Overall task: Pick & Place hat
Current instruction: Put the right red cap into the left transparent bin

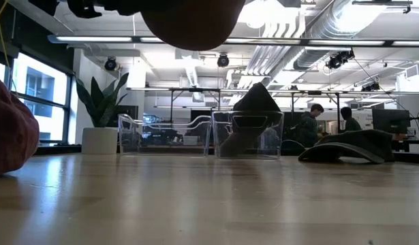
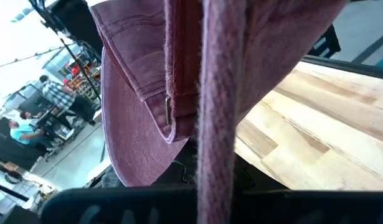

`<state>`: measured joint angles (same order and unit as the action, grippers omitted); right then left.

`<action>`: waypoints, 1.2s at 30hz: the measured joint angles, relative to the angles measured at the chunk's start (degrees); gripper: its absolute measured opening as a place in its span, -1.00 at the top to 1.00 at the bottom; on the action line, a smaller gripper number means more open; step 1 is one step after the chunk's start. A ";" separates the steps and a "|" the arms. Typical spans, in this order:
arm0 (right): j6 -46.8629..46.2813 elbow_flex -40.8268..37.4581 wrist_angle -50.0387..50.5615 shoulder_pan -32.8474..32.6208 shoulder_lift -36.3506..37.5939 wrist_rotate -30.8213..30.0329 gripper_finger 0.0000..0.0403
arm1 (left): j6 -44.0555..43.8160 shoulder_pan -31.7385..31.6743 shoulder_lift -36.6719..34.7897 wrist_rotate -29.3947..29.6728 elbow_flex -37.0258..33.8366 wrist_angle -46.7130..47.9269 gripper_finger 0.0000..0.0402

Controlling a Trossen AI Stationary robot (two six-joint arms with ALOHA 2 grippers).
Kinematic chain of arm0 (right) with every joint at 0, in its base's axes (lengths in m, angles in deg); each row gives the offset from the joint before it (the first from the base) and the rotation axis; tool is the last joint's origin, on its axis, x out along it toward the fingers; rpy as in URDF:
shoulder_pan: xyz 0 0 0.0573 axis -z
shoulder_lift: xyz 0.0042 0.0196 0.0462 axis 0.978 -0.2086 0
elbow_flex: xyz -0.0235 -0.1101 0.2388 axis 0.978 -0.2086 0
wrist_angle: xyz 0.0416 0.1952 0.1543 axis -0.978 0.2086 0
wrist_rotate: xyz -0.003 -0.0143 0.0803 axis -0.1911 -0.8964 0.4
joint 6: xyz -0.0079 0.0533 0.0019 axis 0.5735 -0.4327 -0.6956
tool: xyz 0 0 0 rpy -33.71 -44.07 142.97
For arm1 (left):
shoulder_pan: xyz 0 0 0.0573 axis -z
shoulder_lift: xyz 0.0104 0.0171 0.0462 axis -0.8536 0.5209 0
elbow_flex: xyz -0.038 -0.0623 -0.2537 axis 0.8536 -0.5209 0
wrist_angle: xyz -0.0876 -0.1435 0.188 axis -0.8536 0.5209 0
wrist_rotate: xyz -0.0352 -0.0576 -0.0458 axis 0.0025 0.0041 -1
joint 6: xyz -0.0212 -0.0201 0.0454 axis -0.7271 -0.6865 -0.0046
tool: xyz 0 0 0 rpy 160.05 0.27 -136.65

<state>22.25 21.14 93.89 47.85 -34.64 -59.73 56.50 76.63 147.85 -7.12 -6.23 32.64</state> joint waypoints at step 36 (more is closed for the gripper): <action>-8.69 -0.13 -1.10 -1.62 -4.44 -6.24 0.81 | -7.17 -1.49 -0.55 5.34 0.00 -3.26 0.96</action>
<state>13.56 21.01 92.78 46.23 -39.07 -65.96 49.33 75.14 147.30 -1.78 -6.23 29.37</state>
